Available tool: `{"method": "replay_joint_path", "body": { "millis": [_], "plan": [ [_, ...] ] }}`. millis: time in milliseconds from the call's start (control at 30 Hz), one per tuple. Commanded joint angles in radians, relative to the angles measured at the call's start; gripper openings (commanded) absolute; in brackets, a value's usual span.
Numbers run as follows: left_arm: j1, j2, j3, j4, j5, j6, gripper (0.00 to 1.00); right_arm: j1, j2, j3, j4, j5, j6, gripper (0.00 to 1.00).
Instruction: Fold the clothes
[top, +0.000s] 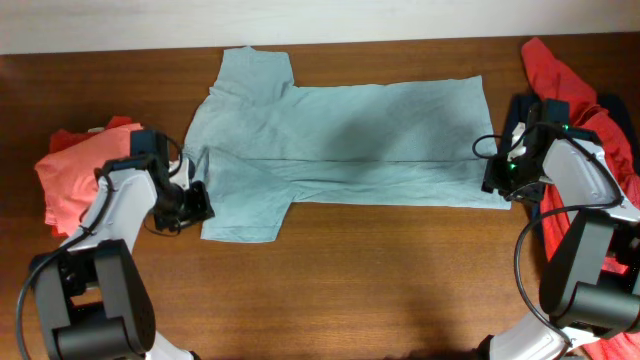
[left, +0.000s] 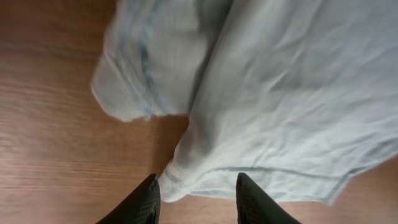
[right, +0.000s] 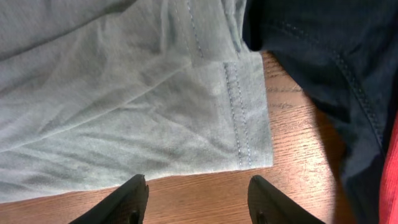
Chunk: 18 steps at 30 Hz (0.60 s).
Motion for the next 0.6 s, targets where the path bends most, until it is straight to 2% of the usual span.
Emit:
{"method": "replay_joint_path", "body": {
  "millis": [0, 133, 200, 267, 300, 367, 567],
  "plan": [
    [0.0, 0.01, -0.05, 0.038, 0.03, 0.002, 0.4, -0.005, 0.003, -0.001, -0.004, -0.006, -0.006, 0.57],
    [0.0, 0.01, -0.096, 0.098, 0.032, 0.002, 0.4, -0.005, 0.003, -0.001, -0.007, -0.006, -0.006, 0.57],
    [0.0, 0.01, -0.117, 0.133, 0.037, 0.002, 0.28, -0.005, 0.003, -0.001, -0.007, -0.005, -0.006, 0.57],
    [0.0, 0.01, -0.126, 0.144, 0.041, 0.002, 0.04, -0.005, 0.003, -0.001, -0.007, -0.005, -0.006, 0.57],
    [0.0, 0.01, -0.126, 0.143, 0.055, 0.002, 0.0, -0.005, 0.003, -0.001, -0.007, -0.005, -0.006, 0.57],
    [0.0, 0.01, -0.125, 0.144, 0.122, 0.003, 0.0, -0.005, 0.003, -0.001, -0.007, -0.005, -0.006, 0.57],
    [0.001, -0.005, -0.016, 0.159, 0.47, 0.074, 0.0, -0.005, 0.003, -0.001, -0.007, -0.005, -0.006, 0.57]
  ]
}}
